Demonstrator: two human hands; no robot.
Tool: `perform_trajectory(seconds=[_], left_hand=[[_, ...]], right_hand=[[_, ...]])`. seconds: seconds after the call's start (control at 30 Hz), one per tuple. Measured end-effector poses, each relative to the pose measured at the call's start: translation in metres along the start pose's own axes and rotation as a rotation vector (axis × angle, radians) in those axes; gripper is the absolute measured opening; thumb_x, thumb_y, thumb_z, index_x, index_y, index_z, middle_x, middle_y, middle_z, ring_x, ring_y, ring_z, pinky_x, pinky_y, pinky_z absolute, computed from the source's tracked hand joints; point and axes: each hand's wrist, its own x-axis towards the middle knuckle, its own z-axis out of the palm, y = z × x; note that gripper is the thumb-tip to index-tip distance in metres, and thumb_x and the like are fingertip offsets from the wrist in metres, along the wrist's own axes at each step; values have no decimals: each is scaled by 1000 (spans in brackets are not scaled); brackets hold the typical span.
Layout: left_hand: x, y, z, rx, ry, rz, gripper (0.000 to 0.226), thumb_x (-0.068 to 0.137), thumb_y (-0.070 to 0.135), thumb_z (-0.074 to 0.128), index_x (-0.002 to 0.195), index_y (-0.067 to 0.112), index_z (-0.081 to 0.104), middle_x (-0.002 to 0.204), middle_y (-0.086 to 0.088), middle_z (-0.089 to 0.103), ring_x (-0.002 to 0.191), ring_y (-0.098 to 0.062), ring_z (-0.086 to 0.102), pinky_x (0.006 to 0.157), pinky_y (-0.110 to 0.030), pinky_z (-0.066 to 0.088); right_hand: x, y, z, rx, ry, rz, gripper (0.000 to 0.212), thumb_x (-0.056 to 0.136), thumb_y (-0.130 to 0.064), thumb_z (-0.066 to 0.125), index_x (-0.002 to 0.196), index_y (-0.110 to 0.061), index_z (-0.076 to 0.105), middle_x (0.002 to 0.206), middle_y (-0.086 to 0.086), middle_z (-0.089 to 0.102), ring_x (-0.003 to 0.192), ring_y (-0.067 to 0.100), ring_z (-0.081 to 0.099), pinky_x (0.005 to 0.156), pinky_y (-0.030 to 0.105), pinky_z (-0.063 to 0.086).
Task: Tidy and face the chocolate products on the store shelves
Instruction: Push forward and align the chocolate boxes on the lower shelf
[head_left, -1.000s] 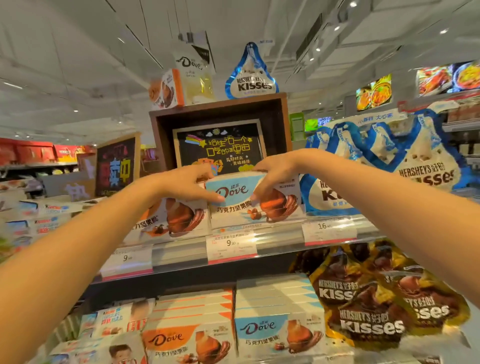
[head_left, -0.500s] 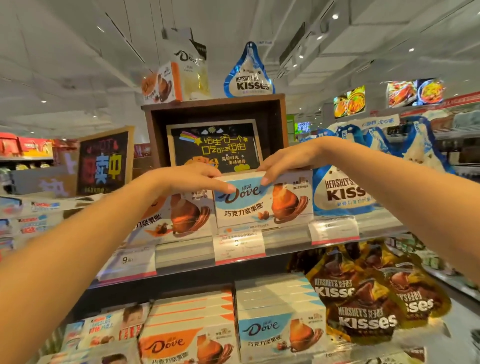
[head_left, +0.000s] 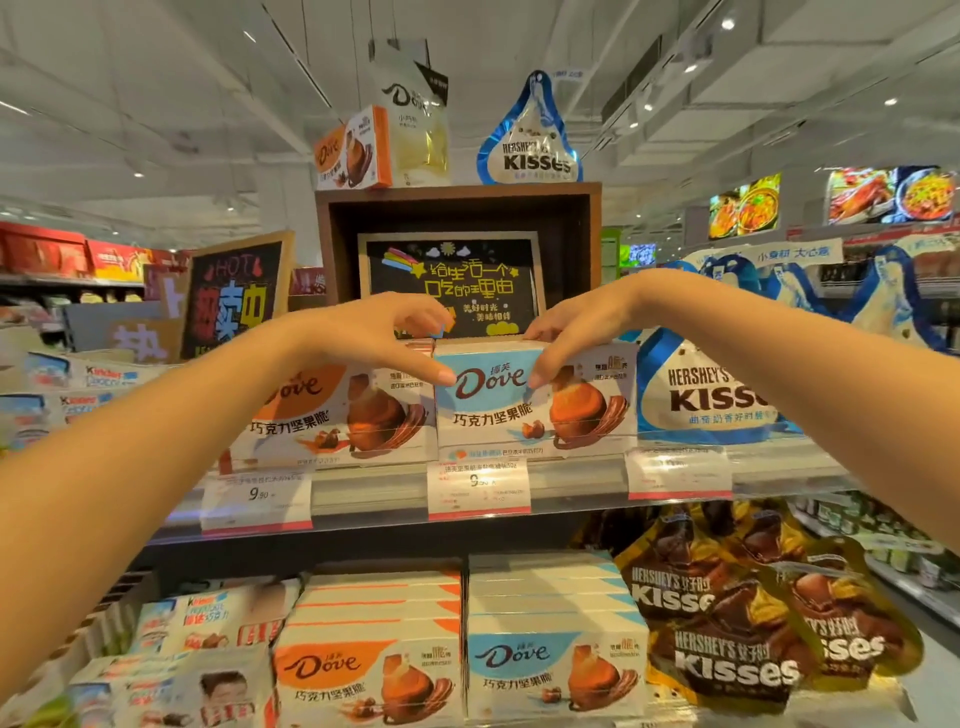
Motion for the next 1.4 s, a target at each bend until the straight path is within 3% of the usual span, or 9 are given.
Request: perform_trajectory(seconds=[0.1, 0.27, 0.4, 0.6, 0.77, 1.0, 1.13, 1.27, 1.4], left_hand=[[-16, -19, -20, 68, 42, -68, 108, 40, 78, 66, 134, 35, 36, 134, 12, 44, 120, -6, 41, 94, -26, 31], [-41, -57, -40, 195, -59, -263, 116, 47, 77, 68, 141, 23, 30, 145, 1, 37, 125, -18, 43, 98, -29, 37], [-49, -70, -43, 239, -180, -260, 115, 33, 88, 60, 126, 22, 49, 120, 5, 59, 100, -10, 60, 86, -25, 49], [-58, -95, -45, 159, -116, -115, 86, 46, 85, 60, 111, 29, 61, 110, 10, 64, 96, -6, 64, 90, -33, 52], [-58, -102, -45, -10, -114, -73, 91, 37, 82, 67, 112, 30, 60, 119, 8, 59, 97, -9, 65, 87, -32, 53], [-55, -103, -45, -166, -152, -57, 96, 32, 80, 71, 111, 27, 61, 115, 4, 65, 92, -11, 69, 79, -28, 51], [-55, -104, -42, -154, -185, -80, 101, 30, 79, 72, 115, 28, 52, 119, 6, 57, 94, -13, 68, 75, -25, 53], [-52, -103, -36, -75, -217, -96, 104, 30, 78, 72, 116, 30, 39, 120, 11, 44, 98, -11, 62, 71, -20, 54], [-51, -103, -36, -8, -227, -109, 104, 37, 78, 70, 120, 26, 37, 119, 12, 41, 102, -12, 59, 77, -23, 53]], right_hand=[[11, -19, 0, 56, 170, -83, 107, 56, -71, 60, 142, -17, 30, 142, 3, 43, 116, 16, 49, 95, 28, 41], [39, -60, 13, 118, 301, -237, 84, 77, -57, 61, 145, -20, 29, 150, -1, 32, 135, 19, 34, 111, 36, 29], [62, -82, 19, 24, 271, -160, 89, 79, -59, 58, 148, -17, 22, 153, 1, 27, 138, 21, 29, 114, 37, 24], [62, -95, 20, -40, 287, -135, 73, 64, -76, 57, 102, -14, 65, 105, 4, 63, 100, 24, 58, 94, 44, 45], [57, -98, 23, 48, 264, -108, 70, 61, -73, 60, 103, -17, 63, 102, -2, 63, 98, 15, 58, 90, 34, 44], [56, -99, 22, 101, 257, -96, 51, 65, -69, 50, 79, -23, 66, 89, -8, 65, 87, 9, 60, 84, 27, 39], [56, -99, 21, 129, 197, -97, 52, 64, -66, 53, 85, -21, 67, 87, -7, 72, 85, 10, 67, 85, 26, 44], [53, -102, 21, 108, 136, -84, 59, 65, -62, 52, 101, -16, 63, 83, -8, 72, 71, -1, 67, 71, 17, 41], [51, -100, 23, 159, 131, -85, 55, 78, -62, 50, 116, -23, 57, 114, -6, 62, 100, 5, 59, 83, 16, 37]])
